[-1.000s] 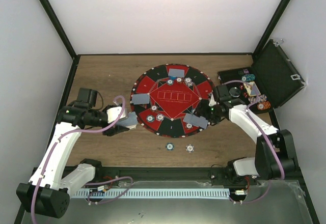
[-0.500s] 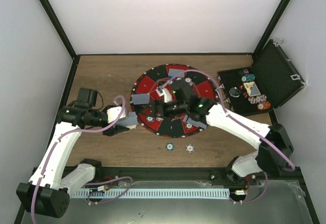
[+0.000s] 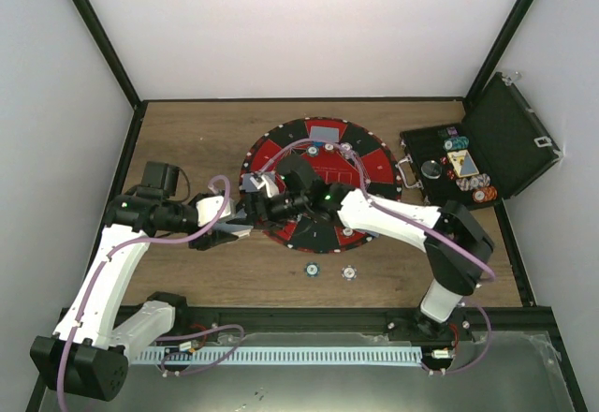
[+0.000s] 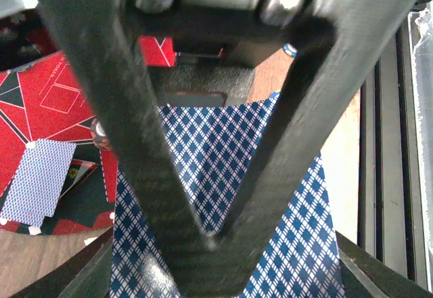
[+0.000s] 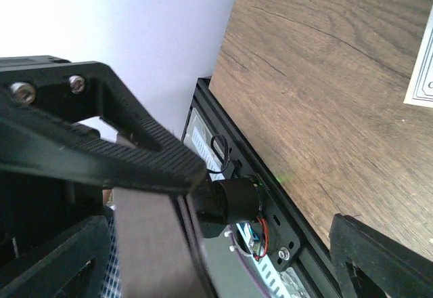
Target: Distribute texas hold em gaming equipment
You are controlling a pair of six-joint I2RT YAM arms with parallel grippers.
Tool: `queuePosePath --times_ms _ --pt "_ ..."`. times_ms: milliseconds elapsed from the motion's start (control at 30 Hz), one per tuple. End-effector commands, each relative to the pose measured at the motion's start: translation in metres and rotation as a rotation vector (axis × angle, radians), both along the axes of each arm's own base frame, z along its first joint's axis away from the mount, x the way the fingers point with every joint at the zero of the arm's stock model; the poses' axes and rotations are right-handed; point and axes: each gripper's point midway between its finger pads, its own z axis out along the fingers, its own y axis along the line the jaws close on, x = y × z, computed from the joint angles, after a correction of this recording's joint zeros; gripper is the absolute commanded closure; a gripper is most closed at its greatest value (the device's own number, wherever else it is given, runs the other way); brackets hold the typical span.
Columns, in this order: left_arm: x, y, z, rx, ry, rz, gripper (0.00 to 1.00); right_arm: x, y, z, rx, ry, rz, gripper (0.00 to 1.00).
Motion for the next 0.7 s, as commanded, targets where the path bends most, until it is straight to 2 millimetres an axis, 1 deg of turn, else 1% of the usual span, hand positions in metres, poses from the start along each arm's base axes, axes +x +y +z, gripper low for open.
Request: queuePosePath --times_ms 0,100,233,333,433,533,667 --pt "0.0 -0.005 0.016 -0.036 -0.061 -0.036 0.91 -0.001 0.02 0.018 0.079 0.006 0.044 0.1" --pt "0.0 -0.004 0.016 -0.033 -0.062 -0.034 0.91 -0.001 0.023 0.01 0.07 0.018 0.053 0.11" --pt "-0.001 -0.005 0.018 -0.036 -0.064 -0.038 0.91 0.003 0.019 -0.005 0.035 0.033 0.037 0.12" --pt "-0.001 -0.005 0.019 -0.04 -0.068 -0.039 0.91 0.01 0.009 -0.022 -0.001 0.052 0.007 0.15" --pt "0.0 -0.005 0.021 -0.04 -0.072 -0.038 0.91 0.019 -0.008 -0.035 -0.022 0.072 -0.034 0.18" --pt "0.0 -0.005 0.022 -0.039 -0.075 -0.04 0.91 0.025 -0.022 -0.039 -0.029 0.074 -0.063 0.21" --pt "0.001 -0.006 0.023 -0.045 -0.073 -0.043 0.91 0.027 -0.031 -0.033 -0.026 0.057 -0.08 0.25"
